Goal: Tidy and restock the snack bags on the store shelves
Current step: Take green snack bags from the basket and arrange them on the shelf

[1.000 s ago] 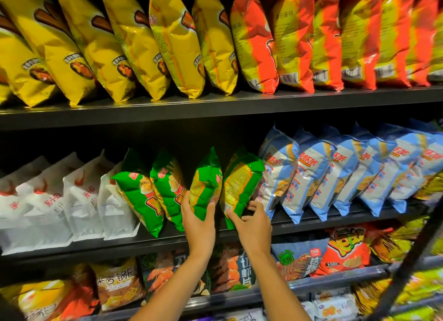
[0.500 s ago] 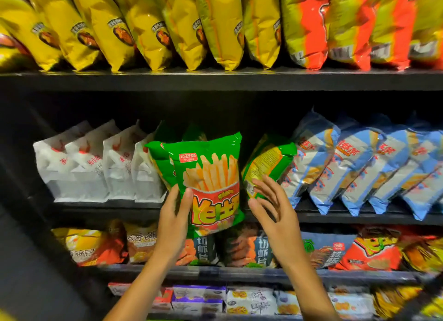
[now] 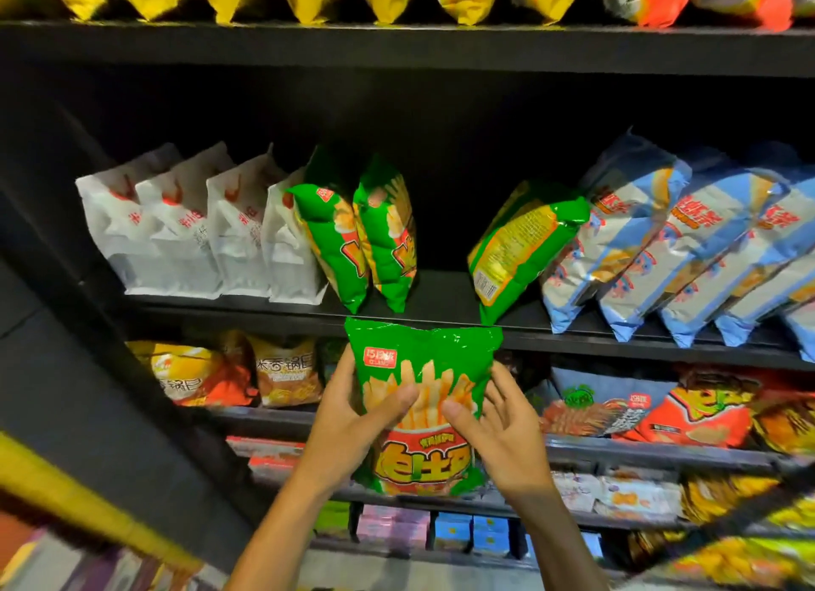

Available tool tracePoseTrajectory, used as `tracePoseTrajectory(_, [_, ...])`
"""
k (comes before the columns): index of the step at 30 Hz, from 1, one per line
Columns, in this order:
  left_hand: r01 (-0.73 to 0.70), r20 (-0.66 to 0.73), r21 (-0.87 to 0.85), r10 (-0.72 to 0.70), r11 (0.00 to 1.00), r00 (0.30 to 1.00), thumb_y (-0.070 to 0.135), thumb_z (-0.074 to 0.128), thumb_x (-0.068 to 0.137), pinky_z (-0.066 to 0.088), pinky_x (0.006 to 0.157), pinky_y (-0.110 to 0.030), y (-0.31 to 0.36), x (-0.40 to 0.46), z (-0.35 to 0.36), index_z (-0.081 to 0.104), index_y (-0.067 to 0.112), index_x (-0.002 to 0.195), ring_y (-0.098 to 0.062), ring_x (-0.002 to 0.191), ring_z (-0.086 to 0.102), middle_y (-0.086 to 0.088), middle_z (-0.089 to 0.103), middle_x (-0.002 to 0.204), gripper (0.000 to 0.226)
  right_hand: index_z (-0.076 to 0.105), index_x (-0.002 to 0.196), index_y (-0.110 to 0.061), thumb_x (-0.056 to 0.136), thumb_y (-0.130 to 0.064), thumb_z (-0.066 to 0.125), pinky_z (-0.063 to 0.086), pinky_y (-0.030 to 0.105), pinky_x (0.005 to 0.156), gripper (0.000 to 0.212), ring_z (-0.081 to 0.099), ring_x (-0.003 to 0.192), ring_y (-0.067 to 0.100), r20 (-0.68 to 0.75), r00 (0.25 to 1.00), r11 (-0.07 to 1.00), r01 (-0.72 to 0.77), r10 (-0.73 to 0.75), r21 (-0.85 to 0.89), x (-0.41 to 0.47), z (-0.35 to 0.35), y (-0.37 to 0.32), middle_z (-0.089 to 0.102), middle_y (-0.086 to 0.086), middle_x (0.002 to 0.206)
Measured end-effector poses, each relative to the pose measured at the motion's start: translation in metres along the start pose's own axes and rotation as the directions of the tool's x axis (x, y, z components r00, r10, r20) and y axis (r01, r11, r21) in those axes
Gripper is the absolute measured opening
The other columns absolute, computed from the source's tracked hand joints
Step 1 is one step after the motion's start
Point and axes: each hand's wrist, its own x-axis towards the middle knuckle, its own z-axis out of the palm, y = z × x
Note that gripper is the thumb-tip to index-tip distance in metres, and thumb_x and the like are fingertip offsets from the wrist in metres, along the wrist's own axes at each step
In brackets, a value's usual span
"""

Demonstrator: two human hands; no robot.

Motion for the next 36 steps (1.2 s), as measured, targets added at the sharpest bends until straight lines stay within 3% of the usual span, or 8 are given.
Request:
tracePoseTrajectory(4, [-0.015,-0.086,-0.042,0.011,0.999,0.996,0.028,0.086,0.07,0.057,0.083,-0.022,-0.002,-0.019,-0.002,0.059,0.022,0.124,-0.016,0.108,0.072,0.003,0.076,0.115,0.061,0.054,0.138,-0.021,0.074,-0.038,0.089,0.051,0.026,0.103,0.075,0.061,0.13,0.016,-0.013,0.999,0.997,0.049,-0.049,0.06,-0.011,0.0,-0.004,0.067,-0.006,0.136])
tracePoseTrajectory(8, [-0.031,-0.031,0.025,0.032,0.999,0.999,0.031,0.087,0.068,0.056,0.081,-0.021,-0.006,-0.04,-0.006,0.064,0.039,0.114,-0.013,0.102,0.074,0.005,0.076,0.111,0.052,0.071,0.116,-0.014,0.083,-0.047,0.082,0.05,0.051,0.104,0.049,0.064,0.125,0.028,-0.037,0.983,0.983,0.176,-0.178,-0.051,-0.016,-0.004,-0.019,0.072,0.004,0.124])
tracePoseTrajectory(11, [-0.053,0.004,0.052,0.052,0.997,0.999,0.021,0.088,0.071,0.056,0.085,-0.021,-0.006,-0.047,-0.015,0.065,0.053,0.11,-0.01,0.106,0.072,0.012,0.074,0.114,0.056,0.076,0.094,-0.015,0.083,-0.03,0.083,0.054,0.049,0.095,0.02,0.071,0.109,0.026,0.002,0.969,0.957,0.243,-0.246,-0.158,-0.018,-0.001,-0.021,0.076,-0.001,0.107])
tracePoseTrajectory(15, [-0.083,0.109,-0.015,0.084,0.996,0.99,0.011,0.084,0.079,0.054,0.096,-0.029,0.002,-0.049,-0.03,0.062,0.036,0.124,-0.017,0.122,0.064,0.007,0.068,0.126,0.056,0.076,0.085,-0.028,0.08,-0.016,0.082,0.055,0.033,0.088,0.014,0.073,0.098,0.022,-0.019,0.957,0.944,0.283,-0.29,-0.167,-0.022,0.017,-0.016,0.077,-0.007,0.097])
tracePoseTrajectory(19, [-0.11,0.113,-0.096,0.12,0.989,0.986,0.005,0.079,0.084,0.053,0.099,-0.032,0.003,-0.045,-0.052,0.061,0.005,0.122,-0.026,0.126,0.062,-0.008,0.067,0.128,0.042,0.073,0.084,-0.03,0.081,-0.021,0.081,0.055,0.033,0.088,0.012,0.072,0.098,0.02,-0.009,0.967,0.949,0.249,-0.255,-0.191,-0.025,0.036,-0.011,0.076,-0.008,0.097])
tracePoseTrajectory(28, [-0.13,0.13,-0.167,0.153,0.977,0.98,-0.004,0.073,0.083,0.052,0.093,-0.031,0.005,-0.049,-0.091,0.073,0.016,0.1,-0.026,0.111,0.068,-0.007,0.074,0.11,0.026,0.076,0.103,-0.018,0.088,-0.018,0.076,0.049,0.025,0.097,0.015,0.067,0.113,0.021,0.169,0.961,0.945,0.251,-0.218,-0.211,-0.033,0.075,-0.013,0.073,-0.003,0.113])
tracePoseTrajectory(32, [-0.047,0.144,-0.173,0.073,0.984,0.987,0.003,0.079,0.083,0.055,0.094,-0.035,-0.007,-0.051,-0.106,0.072,0.006,0.104,-0.031,0.112,0.068,-0.013,0.074,0.112,0.022,0.082,0.1,-0.02,0.087,-0.014,0.077,0.053,0.033,0.094,0.015,0.069,0.107,0.024,0.108,0.966,0.952,0.25,-0.234,-0.175,-0.042,0.088,-0.006,0.074,0.001,0.109])
tracePoseTrajectory(36, [0.238,0.101,-0.291,-0.218,0.927,0.971,0.012,0.083,0.08,0.061,0.084,-0.033,-0.014,-0.051,-0.105,0.067,0.0,0.112,-0.03,0.105,0.072,-0.014,0.077,0.108,0.037,0.082,0.099,-0.025,0.086,-0.021,0.076,0.053,0.025,0.089,0.016,0.07,0.102,0.018,0.028,0.97,0.925,0.238,-0.241,-0.297,-0.047,0.1,0.0,0.074,-0.007,0.104])
